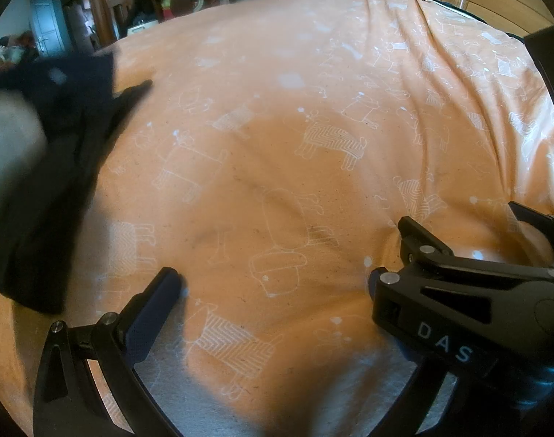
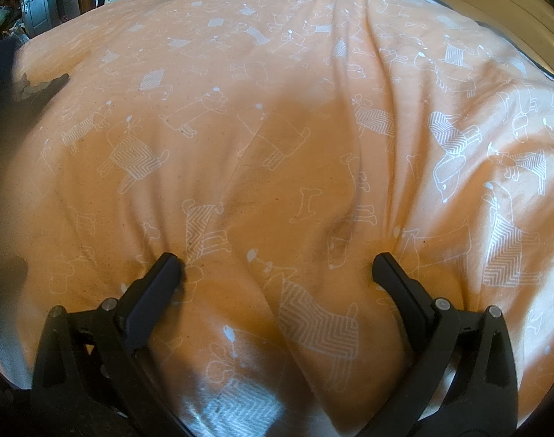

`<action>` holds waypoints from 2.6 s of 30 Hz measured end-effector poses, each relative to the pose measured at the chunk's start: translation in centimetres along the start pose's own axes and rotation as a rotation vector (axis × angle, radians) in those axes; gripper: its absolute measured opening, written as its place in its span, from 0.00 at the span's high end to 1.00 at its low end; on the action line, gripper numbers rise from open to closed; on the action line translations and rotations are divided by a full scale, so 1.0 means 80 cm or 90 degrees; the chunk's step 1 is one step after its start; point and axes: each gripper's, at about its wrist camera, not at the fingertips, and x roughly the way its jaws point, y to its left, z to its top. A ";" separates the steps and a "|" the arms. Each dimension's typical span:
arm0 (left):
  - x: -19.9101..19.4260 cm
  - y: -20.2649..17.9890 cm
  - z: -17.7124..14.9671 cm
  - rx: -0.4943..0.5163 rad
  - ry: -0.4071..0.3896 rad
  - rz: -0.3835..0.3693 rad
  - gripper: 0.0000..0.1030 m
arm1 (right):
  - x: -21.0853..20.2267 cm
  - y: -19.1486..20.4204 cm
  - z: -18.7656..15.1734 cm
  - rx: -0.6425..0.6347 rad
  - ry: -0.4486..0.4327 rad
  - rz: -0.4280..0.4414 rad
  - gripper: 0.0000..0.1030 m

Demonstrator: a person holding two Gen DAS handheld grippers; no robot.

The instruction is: Fold small clothes

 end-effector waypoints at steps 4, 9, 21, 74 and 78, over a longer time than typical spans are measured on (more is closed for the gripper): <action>0.000 0.000 0.000 0.000 0.000 0.000 0.00 | 0.000 0.000 0.000 0.000 0.000 0.000 0.00; 0.000 0.000 0.000 0.000 0.000 0.000 0.00 | 0.000 0.000 0.000 0.000 0.000 0.000 0.00; 0.000 0.000 0.000 0.000 0.000 0.000 0.00 | 0.000 0.000 0.000 0.001 0.000 0.000 0.00; -0.001 0.002 0.000 0.007 -0.004 -0.012 0.00 | 0.004 0.005 0.000 -0.007 0.001 -0.011 0.00; 0.000 0.001 0.001 0.008 -0.004 -0.012 0.00 | 0.004 0.005 0.000 -0.009 0.003 -0.015 0.00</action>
